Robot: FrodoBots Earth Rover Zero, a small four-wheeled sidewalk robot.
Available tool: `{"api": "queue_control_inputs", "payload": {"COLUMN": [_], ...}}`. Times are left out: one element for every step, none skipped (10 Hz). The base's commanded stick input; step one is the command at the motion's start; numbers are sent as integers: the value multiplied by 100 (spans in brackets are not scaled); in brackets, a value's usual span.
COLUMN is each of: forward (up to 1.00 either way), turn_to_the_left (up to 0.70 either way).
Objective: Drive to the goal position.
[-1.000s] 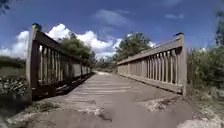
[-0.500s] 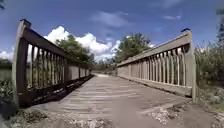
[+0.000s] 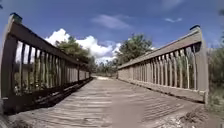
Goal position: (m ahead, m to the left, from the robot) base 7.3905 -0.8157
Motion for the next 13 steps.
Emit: {"api": "queue_control_inputs", "payload": {"forward": [50, 50, 50, 50, 50, 50, 50, 50, 50, 50, 50, 50, 50], "turn_to_the_left": [0, 0, 0, 0, 0, 0, 0, 0, 0, 0, 0, 0, 0]}}
